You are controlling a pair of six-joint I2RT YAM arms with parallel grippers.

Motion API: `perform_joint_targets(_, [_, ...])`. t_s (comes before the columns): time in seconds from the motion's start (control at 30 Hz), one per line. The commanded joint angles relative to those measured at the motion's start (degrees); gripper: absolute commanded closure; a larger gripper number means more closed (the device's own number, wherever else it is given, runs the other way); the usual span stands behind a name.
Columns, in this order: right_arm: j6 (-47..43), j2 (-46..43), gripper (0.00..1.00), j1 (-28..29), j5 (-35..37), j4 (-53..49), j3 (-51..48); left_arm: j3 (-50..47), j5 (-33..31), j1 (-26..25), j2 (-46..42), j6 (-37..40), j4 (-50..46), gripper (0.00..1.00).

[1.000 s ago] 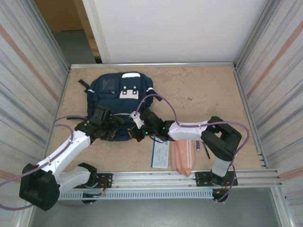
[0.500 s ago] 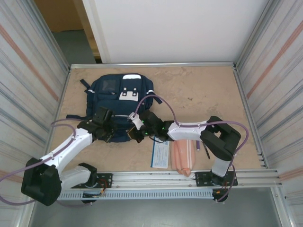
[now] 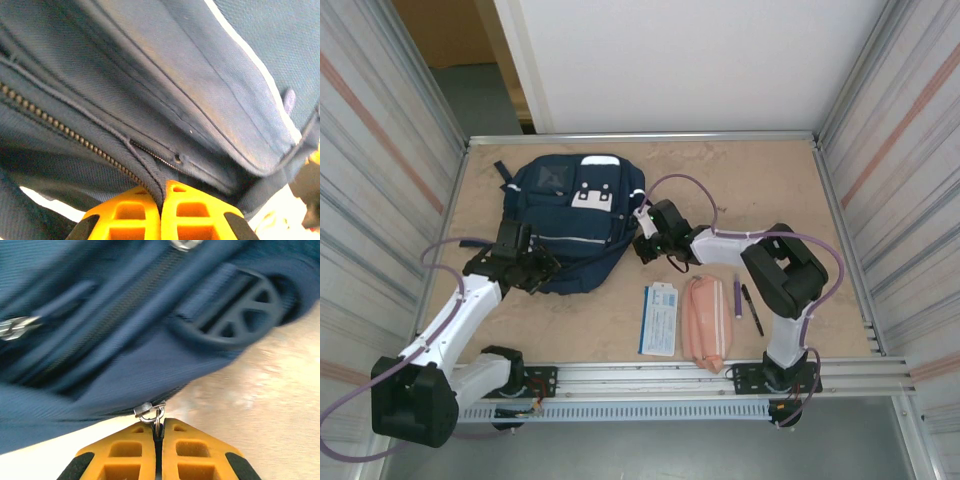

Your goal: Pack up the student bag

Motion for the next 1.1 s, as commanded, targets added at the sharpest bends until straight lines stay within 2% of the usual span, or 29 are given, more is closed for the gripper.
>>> perform_joint_targets(0.0, [3.2,2.3,1.00,-2.4,5.6,1.3,1.6,1.6,5.2,0.8,-1.5,11.0,-1.0,1.00])
perform_joint_targets(0.2, [4.3,7.0,1.00,-4.9,4.2,0.5,5.9,-0.1,5.2,3.4,-3.8,16.4,-1.9,1.00])
perform_joint_targets(0.33, [3.2,6.2,0.98,-5.5,4.7,2.6,4.6,-0.2,9.5,3.0,-1.6,20.5,-1.3,1.00])
perform_joint_targets(0.37, [2.8,5.8,0.98,-5.8,5.6,2.8,4.3,0.3,7.3,2.4,-1.1,21.7,-2.7,1.00])
perform_joint_targets(0.43, [2.2,5.2,0.97,-6.5,5.3,2.9,3.7,1.6,-2.8,0.4,-0.7,22.4,-6.7,1.00])
perform_joint_targets(0.6, [2.6,4.5,0.93,-6.9,4.3,4.6,1.5,1.8,-3.3,0.2,-2.3,21.1,-6.0,1.00])
perform_joint_targets(0.77, [5.6,1.5,0.79,-6.8,1.5,7.5,-2.8,5.7,0.5,-2.1,-6.7,23.0,-5.7,0.69])
perform_joint_targets(0.8, [6.6,0.0,0.75,-6.9,1.3,9.0,-4.4,7.2,2.1,-3.5,-8.2,25.4,-5.1,0.63])
perform_joint_targets(0.87, [7.6,-3.7,0.69,-7.1,1.1,11.3,-7.6,10.5,6.1,-5.6,-9.7,30.6,-4.5,0.56])
perform_joint_targets(0.93, [8.5,-8.0,0.64,-7.0,2.4,12.6,-10.4,14.4,8.7,-6.5,-7.9,35.7,-5.7,0.44])
perform_joint_targets(1.03, [9.7,-14.4,0.57,-7.0,8.0,11.7,-12.8,20.2,8.6,-8.0,-0.9,42.0,-9.4,0.41])
perform_joint_targets(1.07, [10.2,-16.3,0.47,-7.1,10.4,11.0,-13.3,21.8,6.6,-9.1,1.5,43.3,-10.7,0.39])
